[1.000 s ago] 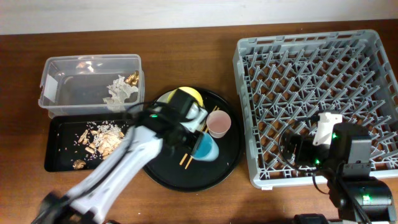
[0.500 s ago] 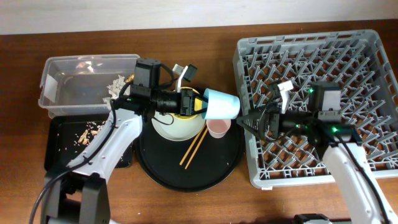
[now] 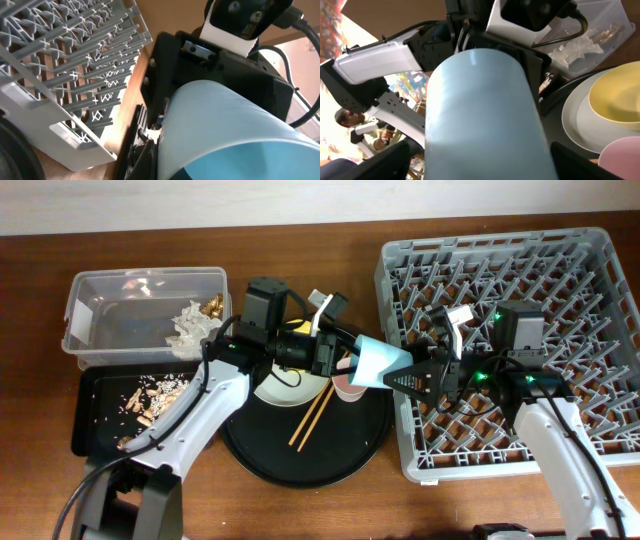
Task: Sort waste into correct bins and load items into the dishwasher rack
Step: 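Grasp the blue cup with the left gripper and pass it to the right gripper, then place the blue cup upside down in the dish rack with the right gripper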
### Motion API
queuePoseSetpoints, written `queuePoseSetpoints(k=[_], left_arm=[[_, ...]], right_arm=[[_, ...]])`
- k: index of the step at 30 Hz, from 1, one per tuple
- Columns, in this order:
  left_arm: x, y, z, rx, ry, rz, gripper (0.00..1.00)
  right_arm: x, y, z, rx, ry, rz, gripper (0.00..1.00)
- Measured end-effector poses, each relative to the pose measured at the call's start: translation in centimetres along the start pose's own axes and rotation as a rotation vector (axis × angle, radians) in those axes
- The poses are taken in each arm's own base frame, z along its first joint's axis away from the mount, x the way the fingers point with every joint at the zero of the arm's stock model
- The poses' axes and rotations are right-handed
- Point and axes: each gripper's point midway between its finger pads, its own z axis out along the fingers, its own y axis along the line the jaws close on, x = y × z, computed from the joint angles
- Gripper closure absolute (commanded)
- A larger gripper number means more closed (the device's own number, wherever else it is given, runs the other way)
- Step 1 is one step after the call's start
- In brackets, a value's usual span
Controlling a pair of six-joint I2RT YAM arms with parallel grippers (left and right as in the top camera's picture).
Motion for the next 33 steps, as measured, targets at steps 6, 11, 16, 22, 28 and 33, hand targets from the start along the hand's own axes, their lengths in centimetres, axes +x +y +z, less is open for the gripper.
queuePoseSetpoints(k=[6, 11, 16, 22, 28, 33], left_arm=[[0.0, -0.1, 0.0, 0.007, 0.002, -0.012, 1.0], [-0.1, 0.0, 0.0, -0.002, -0.003, -0.017, 0.67], [0.5, 4.3, -1.1, -0.21, -0.043, -0.098, 0.62], [2.8, 11.7, -11.3, -0.607, -0.129, -0.261, 0.62], [5.3, 11.7, -19.3, -0.953, -0.194, -0.295, 0.61], [5.7, 12.4, -20.4, -1.034, -0.187, -0.297, 0.61]], right_arm=[[0.0, -0.2, 0.0, 0.004, 0.0, 0.006, 0.35], [0.0, -0.3, 0.0, 0.011, 0.0, 0.008, 0.45], [0.0, -3.2, -0.3, 0.179, -0.01, 0.017, 0.53], [1.3, -7.1, -1.9, 0.473, 0.017, 0.149, 0.54], [0.8, -6.6, -7.6, 0.94, 0.099, 0.264, 0.54], [0.1, -5.1, -13.9, 1.316, 0.156, 0.275, 0.54]])
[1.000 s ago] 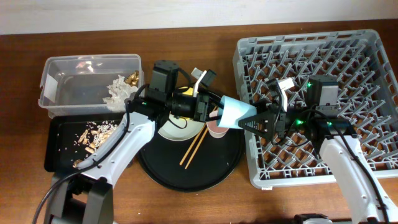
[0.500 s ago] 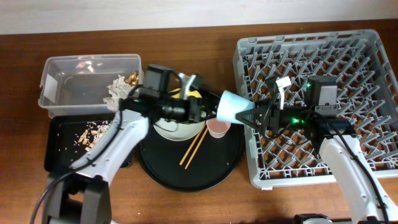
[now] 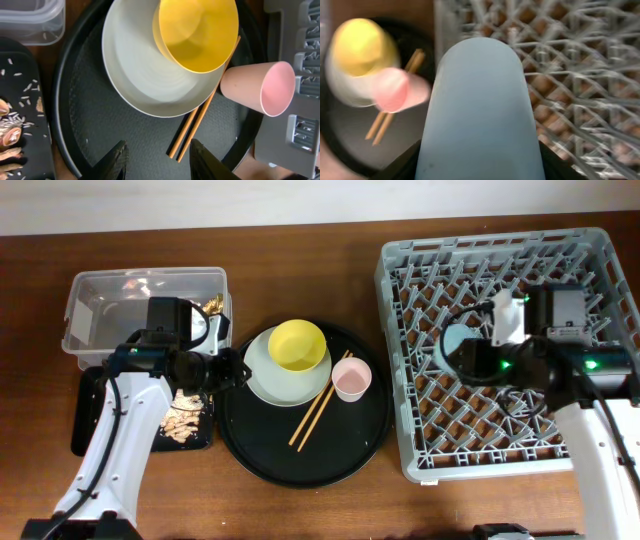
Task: Sort waste into correct bins and load items into the dishwasher rack
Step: 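Place the blue cup upside down in the dish rack with the right gripper, then grasp the pink cup with the left gripper and hand it to the right gripper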
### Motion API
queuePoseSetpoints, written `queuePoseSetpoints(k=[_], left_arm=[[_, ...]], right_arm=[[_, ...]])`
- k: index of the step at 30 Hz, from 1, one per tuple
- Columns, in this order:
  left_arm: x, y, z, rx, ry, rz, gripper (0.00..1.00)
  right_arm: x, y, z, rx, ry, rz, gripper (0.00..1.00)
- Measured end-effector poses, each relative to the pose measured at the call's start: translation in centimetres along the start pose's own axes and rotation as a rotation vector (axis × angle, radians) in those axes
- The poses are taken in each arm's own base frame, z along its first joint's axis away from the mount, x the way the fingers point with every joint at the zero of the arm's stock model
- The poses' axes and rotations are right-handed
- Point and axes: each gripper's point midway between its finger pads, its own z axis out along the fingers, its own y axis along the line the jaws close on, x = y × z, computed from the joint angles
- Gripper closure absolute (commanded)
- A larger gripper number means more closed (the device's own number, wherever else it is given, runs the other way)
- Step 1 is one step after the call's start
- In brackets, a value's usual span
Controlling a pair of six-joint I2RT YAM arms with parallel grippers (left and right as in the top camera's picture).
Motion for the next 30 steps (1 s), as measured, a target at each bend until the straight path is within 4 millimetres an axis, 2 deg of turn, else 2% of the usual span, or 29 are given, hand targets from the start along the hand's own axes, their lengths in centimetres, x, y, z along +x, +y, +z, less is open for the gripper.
queuePoseSetpoints(k=[3, 6, 8, 11, 14, 15, 16, 17, 22, 25, 27, 30], left_arm=[[0.0, 0.1, 0.0, -0.004, -0.001, 0.003, 0.61], [0.0, 0.1, 0.0, -0.008, -0.002, 0.003, 0.61], [0.0, 0.1, 0.0, -0.008, -0.002, 0.003, 0.61], [0.0, 0.1, 0.0, -0.009, -0.002, 0.003, 0.61], [0.0, 0.2, 0.0, -0.011, -0.002, 0.003, 0.61], [0.0, 0.2, 0.0, -0.011, -0.002, 0.003, 0.59], [0.0, 0.2, 0.0, -0.011, -0.002, 0.003, 0.54], [0.0, 0.2, 0.0, -0.011, -0.002, 0.004, 0.52], [0.0, 0.2, 0.0, -0.011, -0.002, 0.008, 0.48], [-0.3, -0.9, 0.3, 0.003, -0.015, 0.046, 0.41], [-0.8, -3.6, 1.0, 0.037, -0.046, 0.136, 0.4], [-1.3, -9.0, 2.2, 0.107, -0.11, 0.304, 0.39]], right_arm=[[0.3, -3.3, 0.0, 0.106, 0.036, 0.067, 0.51], [1.0, -6.7, 1.7, 0.172, 0.123, 0.158, 0.51], [1.4, -8.0, 3.3, 0.186, 0.185, 0.188, 0.5], [2.3, -8.5, 5.5, 0.186, 0.28, 0.2, 0.44], [3.3, -9.0, 7.8, 0.182, 0.371, 0.202, 0.22], [3.6, -9.2, 8.6, 0.181, 0.4, 0.206, 0.08], [3.7, -9.3, 9.1, 0.181, 0.413, 0.21, 0.01], [3.8, -9.4, 9.3, 0.181, 0.419, 0.21, 0.01], [3.9, -9.1, 9.3, 0.164, 0.429, 0.214, 0.01], [3.4, -8.4, 8.1, 0.141, 0.382, 0.212, 0.01], [2.4, -7.3, 5.9, 0.113, 0.292, 0.201, 0.01], [1.4, -5.5, 2.3, 0.058, 0.158, 0.181, 0.01]])
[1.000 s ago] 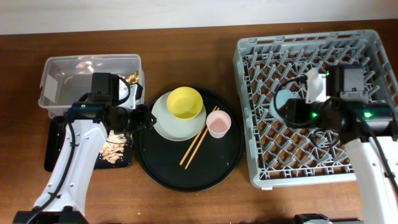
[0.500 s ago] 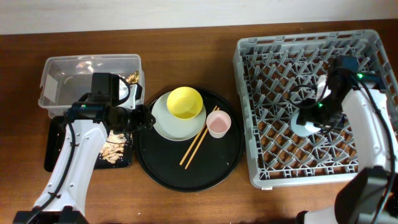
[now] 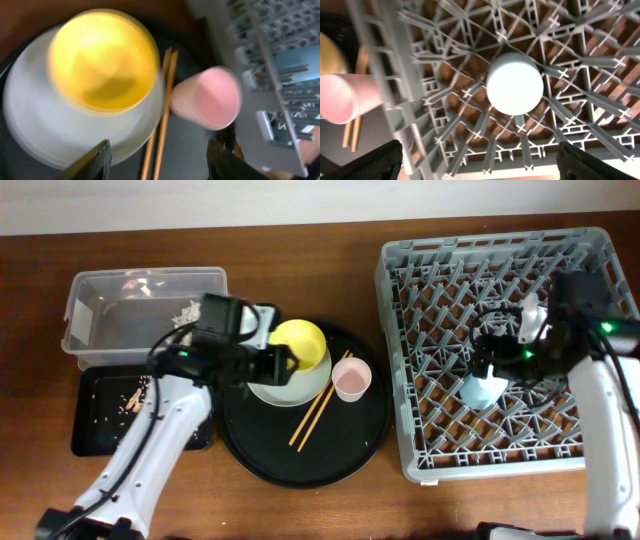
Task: Sort waste into correct bins and load items into the dishwasher rack
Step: 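Grasp the pink cup with the left gripper and hand it to the right gripper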
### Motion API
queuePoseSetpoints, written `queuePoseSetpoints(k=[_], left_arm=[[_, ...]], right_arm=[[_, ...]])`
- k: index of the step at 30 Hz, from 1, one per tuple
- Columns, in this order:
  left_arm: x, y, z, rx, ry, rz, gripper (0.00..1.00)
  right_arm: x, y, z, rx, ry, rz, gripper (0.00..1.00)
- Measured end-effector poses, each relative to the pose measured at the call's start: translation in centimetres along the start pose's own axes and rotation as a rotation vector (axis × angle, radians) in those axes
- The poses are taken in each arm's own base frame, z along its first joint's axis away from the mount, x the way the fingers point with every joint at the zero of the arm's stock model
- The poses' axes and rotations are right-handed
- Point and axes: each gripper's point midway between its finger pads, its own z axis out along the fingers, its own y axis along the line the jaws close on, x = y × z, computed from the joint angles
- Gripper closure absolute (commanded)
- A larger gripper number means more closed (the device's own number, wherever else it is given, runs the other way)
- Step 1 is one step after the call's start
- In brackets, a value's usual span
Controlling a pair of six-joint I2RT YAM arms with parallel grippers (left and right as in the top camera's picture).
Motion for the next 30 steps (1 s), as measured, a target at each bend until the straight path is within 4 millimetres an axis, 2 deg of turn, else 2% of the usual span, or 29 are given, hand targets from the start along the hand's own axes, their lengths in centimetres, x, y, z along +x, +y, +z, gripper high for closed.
queuePoseSetpoints(k=[3, 5, 8, 9, 10, 12, 14, 18, 21, 24, 27, 28, 30], left_arm=[[-0.1, -3.3, 2.3, 0.035, -0.003, 0.102, 0.39], [0.1, -4.4, 4.4, 0.05, 0.008, 0.137, 0.39], [1.7, -4.9, 8.6, 0.058, 0.073, 0.158, 0.4], [2.1, -4.7, 9.7, 0.055, 0.089, 0.147, 0.44], [2.3, -4.4, 10.4, 0.051, 0.099, 0.136, 0.53], [3.2, -3.7, 11.8, 0.039, 0.137, 0.112, 0.81], [4.2, -3.2, 12.2, 0.025, 0.177, 0.094, 0.98], [4.6, -3.0, 12.1, 0.016, 0.19, 0.086, 1.0], [4.4, -3.1, 11.2, 0.014, 0.189, 0.081, 1.0], [0.6, -3.1, 5.8, 0.035, 0.044, 0.03, 1.0], [-3.5, -3.1, 1.3, 0.238, -0.094, -0.07, 1.0], [-4.1, -3.0, 0.4, 0.309, -0.107, -0.099, 1.0], [-4.5, -4.3, -0.9, 0.451, -0.106, -0.103, 1.0]], right_arm=[[0.2, 0.7, -0.8, -0.035, -0.018, -0.005, 0.01], [0.4, 1.0, -0.8, -0.049, -0.013, -0.004, 0.01], [0.4, 1.1, -0.8, -0.056, -0.011, -0.004, 0.01], [0.4, 1.1, -0.8, -0.057, -0.012, -0.004, 0.01], [0.4, 1.1, -0.8, -0.06, -0.011, -0.003, 0.01], [0.4, 1.2, -0.8, -0.062, -0.012, -0.003, 0.01], [0.4, 1.2, -0.8, -0.064, -0.012, -0.004, 0.01], [0.4, 1.2, -0.8, -0.064, -0.012, -0.003, 0.01], [0.4, 1.2, -0.8, -0.064, -0.012, -0.003, 0.01], [0.4, 1.5, -0.8, -0.08, -0.012, -0.016, 0.01], [0.6, 4.3, -1.1, -0.248, -0.007, -0.103, 0.01], [0.6, 5.7, -1.3, -0.337, -0.003, -0.138, 0.01], [0.7, 8.1, -1.7, -0.488, 0.0, -0.194, 0.01]])
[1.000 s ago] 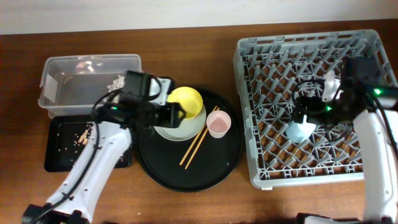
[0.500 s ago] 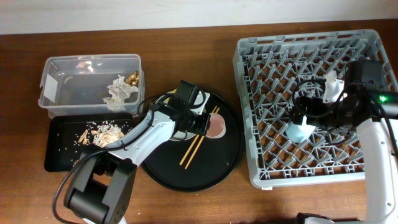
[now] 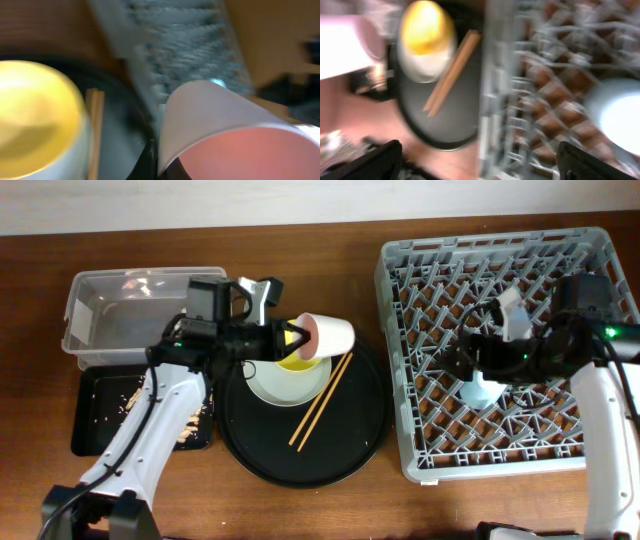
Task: Sort waste into correct bins and load items into the dishwasher rack
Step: 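Grasp the pink cup with the left gripper and hand it to the right gripper, then place the pink cup upside down in the dish rack with the right gripper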
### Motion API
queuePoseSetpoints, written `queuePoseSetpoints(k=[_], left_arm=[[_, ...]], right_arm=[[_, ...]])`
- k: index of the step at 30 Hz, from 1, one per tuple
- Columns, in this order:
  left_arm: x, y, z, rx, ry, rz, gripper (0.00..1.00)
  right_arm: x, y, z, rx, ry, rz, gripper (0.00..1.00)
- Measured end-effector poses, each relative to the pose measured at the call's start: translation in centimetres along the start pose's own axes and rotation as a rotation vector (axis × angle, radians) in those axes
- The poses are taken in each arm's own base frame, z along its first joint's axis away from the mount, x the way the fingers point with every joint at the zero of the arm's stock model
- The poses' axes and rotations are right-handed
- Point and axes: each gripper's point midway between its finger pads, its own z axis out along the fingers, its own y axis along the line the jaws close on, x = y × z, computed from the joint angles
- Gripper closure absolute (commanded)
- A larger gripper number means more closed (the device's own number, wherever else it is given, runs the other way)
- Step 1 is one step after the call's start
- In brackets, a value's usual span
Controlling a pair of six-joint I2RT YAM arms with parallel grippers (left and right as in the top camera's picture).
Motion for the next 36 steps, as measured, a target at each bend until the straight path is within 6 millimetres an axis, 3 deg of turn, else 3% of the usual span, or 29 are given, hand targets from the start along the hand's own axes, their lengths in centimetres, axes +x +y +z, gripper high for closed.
queuePoseSetpoints(k=[3, 5, 9, 11, 15, 32, 33, 35, 36], left_arm=[[0.8, -3.1, -0.2, 0.179, 0.053, -0.011, 1.0], [1.1, -5.4, -0.3, 0.302, 0.083, 0.011, 1.0], [1.6, -6.7, -0.5, 0.376, 0.118, -0.012, 1.0], [1.7, -7.1, -0.8, 0.403, 0.129, -0.02, 1.0], [2.0, -7.9, -1.1, 0.45, 0.153, -0.038, 1.0], [2.3, -8.6, -1.5, 0.494, 0.173, -0.043, 0.99], [2.3, -8.6, -1.5, 0.495, 0.173, -0.043, 0.94], [2.2, -8.6, -1.6, 0.496, 0.171, -0.039, 0.59], [2.2, -8.5, -1.5, 0.489, 0.168, -0.038, 0.51]], right_arm=[[-0.4, 4.3, 1.6, -0.228, 0.018, -0.11, 0.01], [0.3, 9.7, 4.1, -0.442, 0.083, -0.235, 0.01], [0.7, 15.8, 5.7, -0.69, 0.085, -0.411, 0.01], [0.8, 16.9, 5.6, -0.737, 0.079, -0.445, 0.02], [1.4, 18.1, 5.5, -0.783, 0.089, -0.467, 0.12], [0.1, 17.6, 4.7, -0.807, 0.035, -0.473, 0.4], [0.1, 17.6, 4.7, -0.808, 0.035, -0.474, 0.44], [0.1, 17.6, 4.7, -0.804, 0.038, -0.468, 0.47], [0.1, 17.3, 5.0, -0.783, 0.039, -0.471, 0.47]])
